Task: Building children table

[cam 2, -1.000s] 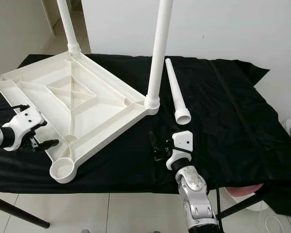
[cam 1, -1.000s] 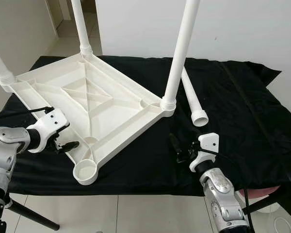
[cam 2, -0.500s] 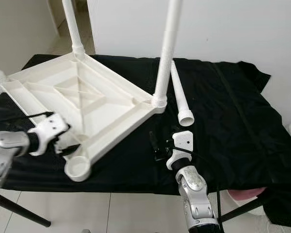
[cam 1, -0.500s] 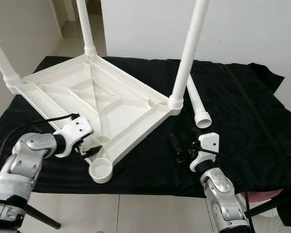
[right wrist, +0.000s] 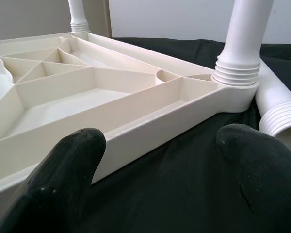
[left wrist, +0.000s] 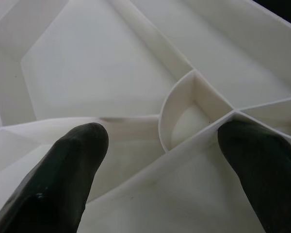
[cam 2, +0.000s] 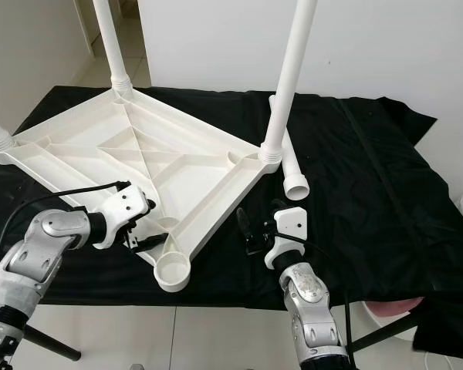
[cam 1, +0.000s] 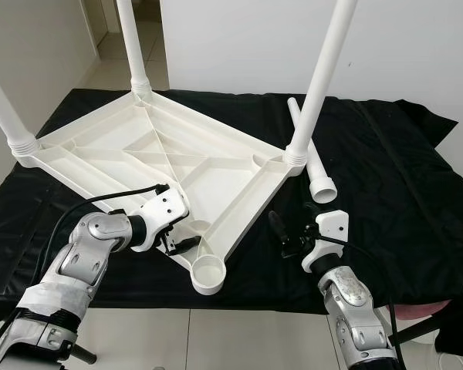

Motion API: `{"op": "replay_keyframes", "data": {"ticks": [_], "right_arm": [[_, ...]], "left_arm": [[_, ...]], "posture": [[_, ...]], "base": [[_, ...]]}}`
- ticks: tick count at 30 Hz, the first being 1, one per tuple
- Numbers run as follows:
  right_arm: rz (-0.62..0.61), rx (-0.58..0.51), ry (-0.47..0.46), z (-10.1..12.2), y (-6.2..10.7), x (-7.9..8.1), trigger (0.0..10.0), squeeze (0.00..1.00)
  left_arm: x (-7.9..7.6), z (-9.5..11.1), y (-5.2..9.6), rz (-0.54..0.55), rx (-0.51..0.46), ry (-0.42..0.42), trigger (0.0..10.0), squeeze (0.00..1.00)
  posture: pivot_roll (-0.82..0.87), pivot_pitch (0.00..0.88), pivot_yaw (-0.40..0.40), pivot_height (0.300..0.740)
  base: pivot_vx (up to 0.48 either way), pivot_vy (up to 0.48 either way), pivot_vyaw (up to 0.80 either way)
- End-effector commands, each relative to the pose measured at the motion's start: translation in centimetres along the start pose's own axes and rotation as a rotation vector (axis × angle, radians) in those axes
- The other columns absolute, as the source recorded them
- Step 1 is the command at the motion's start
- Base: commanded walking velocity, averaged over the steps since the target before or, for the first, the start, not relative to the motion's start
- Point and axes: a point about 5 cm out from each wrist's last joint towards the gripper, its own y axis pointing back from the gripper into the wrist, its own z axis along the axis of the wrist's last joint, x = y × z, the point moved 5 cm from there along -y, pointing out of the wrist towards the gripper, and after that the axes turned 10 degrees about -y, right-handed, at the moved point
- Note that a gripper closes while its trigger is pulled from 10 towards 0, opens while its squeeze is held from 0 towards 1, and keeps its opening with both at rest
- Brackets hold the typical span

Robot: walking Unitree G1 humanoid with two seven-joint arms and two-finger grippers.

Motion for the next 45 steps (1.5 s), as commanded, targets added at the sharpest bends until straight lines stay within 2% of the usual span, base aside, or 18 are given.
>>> {"op": "replay_keyframes", "data": {"ticks": [1, 6, 8, 12, 17, 18, 23, 26, 34, 35, 39, 40, 42, 45], "right_arm": [[-0.006, 0.002, 0.003, -0.1, 0.0, -0.1, 10.0, 0.00], [-0.007, -0.002, 0.003, -0.1, -0.1, 0.0, 10.0, 0.00], [-0.008, -0.003, 0.004, 0.0, 0.0, -0.1, 10.0, 0.00], [-0.012, -0.002, 0.005, -0.1, 0.1, -0.2, 10.0, 0.00], [-0.013, 0.000, 0.009, 0.0, 0.2, -0.2, 10.0, 0.00], [-0.013, 0.002, 0.011, -0.1, 0.3, -0.2, 10.0, 0.00], [-0.012, 0.004, 0.009, -0.1, 0.3, -0.1, 10.0, 0.00], [-0.010, 0.005, 0.009, -0.2, 0.3, 0.0, 10.0, 0.00], [-0.009, 0.005, 0.010, -0.1, 0.4, -0.1, 10.0, 0.00], [-0.008, 0.006, 0.010, -0.1, 0.4, 0.0, 10.0, 0.00], [-0.007, 0.007, 0.010, -0.1, 0.4, 0.0, 10.0, 0.00], [-0.007, 0.007, 0.010, -0.1, 0.4, 0.0, 10.0, 0.00], [-0.010, 0.006, 0.012, -0.1, 0.5, 0.0, 10.0, 0.00], [-0.012, 0.007, 0.014, -0.1, 0.5, 0.0, 10.0, 0.00]], "left_arm": [[-0.8, 0.9, -0.7, -0.066, -0.037, -0.026, 10.0, 0.00], [-1.2, 0.5, -1.0, -0.176, -0.038, -0.020, 10.0, 0.00], [-0.8, 0.5, -0.7, -0.218, -0.064, 0.030, 10.0, 0.00], [-0.2, 0.5, -0.2, -0.254, -0.087, 0.073, 10.0, 0.00], [0.4, -0.9, 0.4, -0.284, -0.039, 0.095, 10.0, 0.00], [1.0, -1.7, 0.6, -0.271, 0.003, 0.086, 10.0, 0.00], [1.9, -2.6, 0.5, -0.236, 0.055, 0.069, 10.0, 0.00], [2.0, -3.3, 0.4, -0.231, 0.106, 0.025, 10.0, 0.00], [1.7, -3.7, -0.1, -0.267, 0.144, -0.024, 10.0, 0.00], [1.7, -3.7, -0.2, -0.273, 0.146, -0.031, 9.1, 0.00], [1.7, -3.7, -0.4, -0.283, 0.149, -0.045, 8.9, 0.00], [1.6, -3.6, -0.5, -0.291, 0.139, -0.041, 3.5, 0.00], [1.4, -3.2, -0.9, -0.309, 0.121, -0.042, 0.0, 0.00], [1.3, -2.8, -1.3, -0.321, 0.105, -0.044, 0.0, 0.00]], "posture": [[-0.04, 0.000, 0.001, 0.740], [-0.04, 0.001, 0.008, 0.740], [-0.04, 0.003, 0.012, 0.740], [-0.05, 0.007, 0.013, 0.740], [-0.05, 0.011, 0.013, 0.740], [-0.05, 0.014, 0.014, 0.740], [-0.05, 0.015, 0.015, 0.740], [-0.05, 0.019, 0.013, 0.740], [-0.05, 0.018, 0.014, 0.740], [-0.06, 0.018, 0.014, 0.740], [-0.06, 0.016, 0.016, 0.740], [-0.06, 0.015, 0.019, 0.740], [-0.07, 0.013, 0.024, 0.740], [-0.07, 0.013, 0.025, 0.740]], "base": [[0.000, 0.000, 0.00], [0.000, 0.000, 0.00], [0.000, 0.000, 0.00], [0.000, 0.000, 0.00], [0.000, 0.000, 0.00], [0.000, 0.000, 0.00], [0.000, 0.000, 0.00], [0.000, 0.000, 0.00], [0.000, 0.000, 0.00], [0.000, 0.000, 0.00], [0.000, 0.000, 0.00], [0.000, 0.000, 0.00], [0.000, 0.000, 0.00], [0.000, 0.000, 0.00]]}}
